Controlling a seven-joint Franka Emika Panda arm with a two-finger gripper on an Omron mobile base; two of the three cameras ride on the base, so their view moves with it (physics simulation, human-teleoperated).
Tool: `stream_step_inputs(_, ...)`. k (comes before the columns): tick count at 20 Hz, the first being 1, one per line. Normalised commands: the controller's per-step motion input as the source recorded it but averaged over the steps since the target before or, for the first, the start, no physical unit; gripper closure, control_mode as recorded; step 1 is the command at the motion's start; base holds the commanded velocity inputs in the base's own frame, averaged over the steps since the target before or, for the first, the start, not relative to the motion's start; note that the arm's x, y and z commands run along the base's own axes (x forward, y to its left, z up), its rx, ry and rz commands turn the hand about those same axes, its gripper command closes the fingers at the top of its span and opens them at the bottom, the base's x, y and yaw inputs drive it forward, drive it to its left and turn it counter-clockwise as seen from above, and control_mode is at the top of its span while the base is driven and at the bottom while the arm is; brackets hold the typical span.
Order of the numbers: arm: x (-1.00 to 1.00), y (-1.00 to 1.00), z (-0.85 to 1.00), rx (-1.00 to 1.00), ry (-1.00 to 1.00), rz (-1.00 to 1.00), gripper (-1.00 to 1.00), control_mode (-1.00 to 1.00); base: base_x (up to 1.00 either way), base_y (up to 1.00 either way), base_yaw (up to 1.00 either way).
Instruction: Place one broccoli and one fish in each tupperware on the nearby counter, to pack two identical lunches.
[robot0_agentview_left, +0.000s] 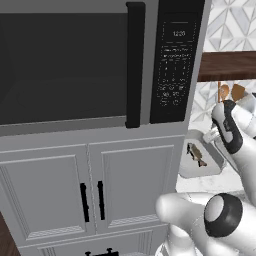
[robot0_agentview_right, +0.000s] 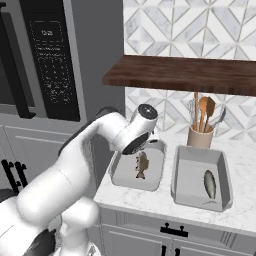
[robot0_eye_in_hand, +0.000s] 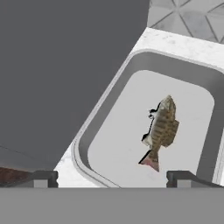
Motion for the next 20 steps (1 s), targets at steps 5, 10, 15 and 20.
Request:
stream_step_inputs(5,-1.00,0.21,0.87,-0.09,0.01,-0.10,-1.00,-1.00,0.00,0.00,0.00)
stream_step_inputs(10,-1.00,0.23,0.31,0.07,-0.01,-0.32,-1.00,-1.00,0.00,0.00,0.00)
stream_step_inputs(15,-0.37,0.61,0.27,-0.02,-0.16,-0.21,-1.00,-1.00,0.00,0.00,0.00)
stream_step_inputs(20,-0.12,0.31,0.36,-0.04,-0.14,-0.09,-1.00,-1.00,0.00,0.00,0.00)
